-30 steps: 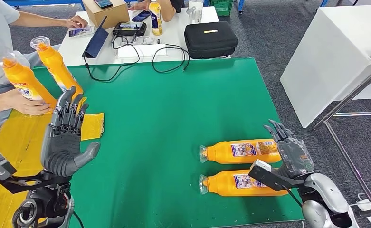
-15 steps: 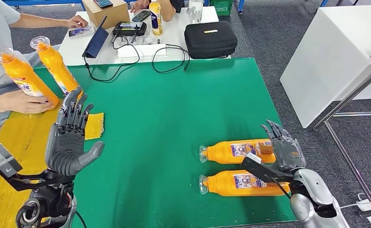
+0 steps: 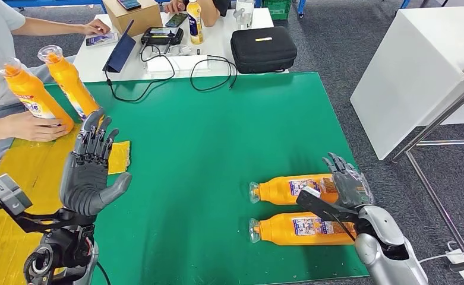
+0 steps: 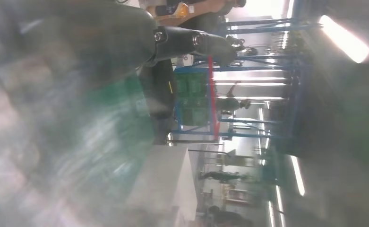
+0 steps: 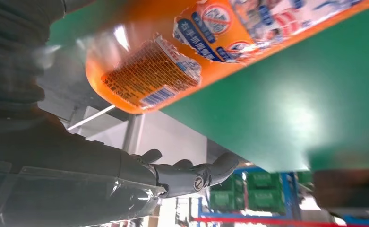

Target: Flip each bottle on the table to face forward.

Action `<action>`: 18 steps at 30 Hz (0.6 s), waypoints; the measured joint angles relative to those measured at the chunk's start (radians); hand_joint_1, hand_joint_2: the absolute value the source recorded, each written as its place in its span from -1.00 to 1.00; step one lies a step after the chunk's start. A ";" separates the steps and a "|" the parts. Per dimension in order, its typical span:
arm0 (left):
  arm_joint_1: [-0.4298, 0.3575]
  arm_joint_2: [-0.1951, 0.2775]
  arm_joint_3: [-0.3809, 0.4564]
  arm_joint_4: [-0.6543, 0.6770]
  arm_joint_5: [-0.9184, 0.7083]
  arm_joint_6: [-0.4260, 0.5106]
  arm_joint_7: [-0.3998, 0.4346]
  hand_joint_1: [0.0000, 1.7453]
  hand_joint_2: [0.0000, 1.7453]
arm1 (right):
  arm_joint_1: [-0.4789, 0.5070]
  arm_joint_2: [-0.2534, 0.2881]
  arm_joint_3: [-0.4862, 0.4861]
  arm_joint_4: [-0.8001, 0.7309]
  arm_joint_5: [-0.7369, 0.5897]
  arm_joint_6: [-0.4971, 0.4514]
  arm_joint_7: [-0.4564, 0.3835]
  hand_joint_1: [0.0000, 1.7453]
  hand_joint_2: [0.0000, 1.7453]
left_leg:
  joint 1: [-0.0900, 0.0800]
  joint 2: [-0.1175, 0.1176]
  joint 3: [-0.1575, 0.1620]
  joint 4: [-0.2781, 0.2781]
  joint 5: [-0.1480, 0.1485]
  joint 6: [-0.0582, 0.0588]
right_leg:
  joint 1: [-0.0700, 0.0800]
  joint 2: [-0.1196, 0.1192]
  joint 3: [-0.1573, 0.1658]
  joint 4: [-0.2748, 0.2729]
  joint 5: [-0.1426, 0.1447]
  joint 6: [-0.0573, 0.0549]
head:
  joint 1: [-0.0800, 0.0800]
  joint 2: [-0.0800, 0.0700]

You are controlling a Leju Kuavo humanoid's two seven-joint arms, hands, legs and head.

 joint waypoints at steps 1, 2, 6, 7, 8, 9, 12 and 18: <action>-0.001 0.000 0.000 0.003 0.002 0.000 0.000 -1.00 1.00 | -0.007 0.000 0.001 0.014 -0.001 0.000 0.002 -1.00 1.00 | 0.000 0.000 0.000 0.000 0.000 0.000 | 0.000 0.000 0.000 0.000 0.000 0.000 | 0.000 0.000; -0.002 0.000 0.000 0.006 0.003 0.000 0.000 -1.00 1.00 | -0.012 -0.001 0.002 0.025 -0.002 0.001 0.003 -1.00 1.00 | 0.000 0.000 0.000 0.000 0.000 0.000 | 0.000 0.000 0.000 0.000 0.000 0.000 | 0.000 0.000; -0.004 0.000 0.000 0.013 0.007 -0.001 0.000 -1.00 1.00 | -0.028 -0.002 0.006 0.059 -0.004 0.008 0.006 -1.00 1.00 | 0.000 0.000 0.000 0.000 0.000 0.000 | 0.000 0.000 0.000 0.000 0.000 0.000 | 0.000 0.000; -0.006 0.000 0.000 0.015 0.009 -0.002 0.000 -1.00 1.00 | -0.035 -0.003 0.007 0.071 -0.008 0.018 0.007 -1.00 1.00 | 0.000 0.000 0.000 0.000 0.000 0.000 | 0.000 0.000 0.000 0.000 0.000 0.000 | 0.000 0.000; -0.008 0.000 0.000 0.017 0.012 -0.004 0.000 -1.00 1.00 | -0.042 -0.006 0.009 0.086 -0.012 0.031 0.008 -1.00 1.00 | 0.000 0.000 0.000 0.000 0.000 0.000 | 0.000 0.000 0.000 0.000 0.000 0.000 | 0.000 0.000; -0.011 0.000 0.000 0.021 0.015 -0.007 -0.001 -1.00 1.00 | -0.053 -0.009 0.012 0.105 -0.016 0.044 0.009 -1.00 1.00 | 0.000 0.000 0.000 0.000 0.000 0.000 | 0.000 0.000 0.000 0.000 0.000 0.000 | 0.000 0.000; -0.025 0.000 0.000 0.038 0.024 -0.012 -0.003 -1.00 1.00 | -0.097 -0.025 0.028 0.186 -0.020 0.072 0.011 -1.00 1.00 | 0.000 0.000 0.000 0.000 0.000 0.000 | 0.000 0.000 0.000 0.000 0.000 0.000 | 0.000 0.000; -0.050 0.000 -0.007 0.073 0.038 -0.012 -0.008 -1.00 1.00 | -0.196 -0.038 0.062 0.351 -0.023 0.078 0.005 -1.00 1.00 | 0.000 0.000 0.002 0.001 0.001 0.001 | 0.000 0.000 0.001 0.000 0.000 0.000 | 0.000 0.000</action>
